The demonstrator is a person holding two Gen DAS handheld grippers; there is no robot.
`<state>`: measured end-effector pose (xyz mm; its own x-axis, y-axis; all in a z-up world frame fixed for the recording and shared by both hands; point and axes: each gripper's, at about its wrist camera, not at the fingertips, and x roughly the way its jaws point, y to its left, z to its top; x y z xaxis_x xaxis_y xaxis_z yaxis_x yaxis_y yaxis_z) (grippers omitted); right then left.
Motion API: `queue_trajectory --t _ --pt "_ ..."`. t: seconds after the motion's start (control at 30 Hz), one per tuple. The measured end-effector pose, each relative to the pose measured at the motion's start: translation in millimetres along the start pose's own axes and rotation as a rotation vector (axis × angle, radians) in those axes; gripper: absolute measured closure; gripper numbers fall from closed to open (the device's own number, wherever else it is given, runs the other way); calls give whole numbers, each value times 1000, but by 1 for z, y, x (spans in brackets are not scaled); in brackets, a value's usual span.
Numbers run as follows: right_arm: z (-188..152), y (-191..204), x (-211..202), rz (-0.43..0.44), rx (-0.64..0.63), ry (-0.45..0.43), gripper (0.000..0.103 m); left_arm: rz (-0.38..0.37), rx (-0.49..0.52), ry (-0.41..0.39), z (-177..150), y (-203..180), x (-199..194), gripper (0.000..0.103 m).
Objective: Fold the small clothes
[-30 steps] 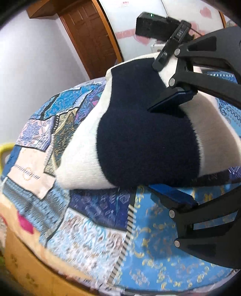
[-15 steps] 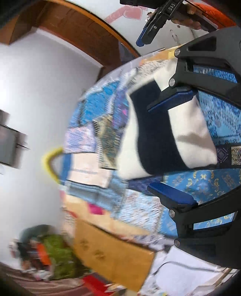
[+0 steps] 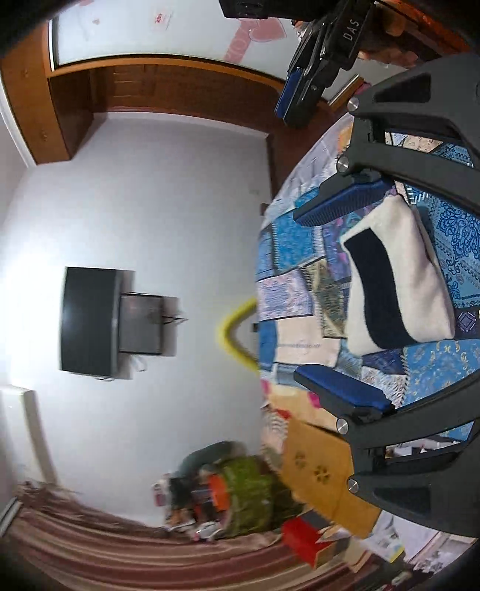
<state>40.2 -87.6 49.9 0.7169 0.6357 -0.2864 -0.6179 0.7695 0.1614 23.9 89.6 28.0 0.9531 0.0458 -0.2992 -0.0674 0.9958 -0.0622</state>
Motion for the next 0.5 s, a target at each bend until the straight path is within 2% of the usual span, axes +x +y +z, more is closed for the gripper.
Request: queue_trajectory --t 0.23,0.27,0.33,0.43,0.5 --pt "-7 15 -17 -39 -24 -57 46 24 -8 -78 -8 -10 -32 25" --pt "-8 16 -19 -44 -26 -61 43 27 -7 -81 -10 -11 -35 23" --pt "-9 18 -20 -62 -32 -61 37 37 -12 -87 -12 -11 -37 10" --pt "-10 21 -22 -98 -51 -79 20 45 -7 -97 -15 -14 -39 5" --pt "-10 24 -25 -113 -61 -88 17 49 -4 -93 -17 -15 -38 2"
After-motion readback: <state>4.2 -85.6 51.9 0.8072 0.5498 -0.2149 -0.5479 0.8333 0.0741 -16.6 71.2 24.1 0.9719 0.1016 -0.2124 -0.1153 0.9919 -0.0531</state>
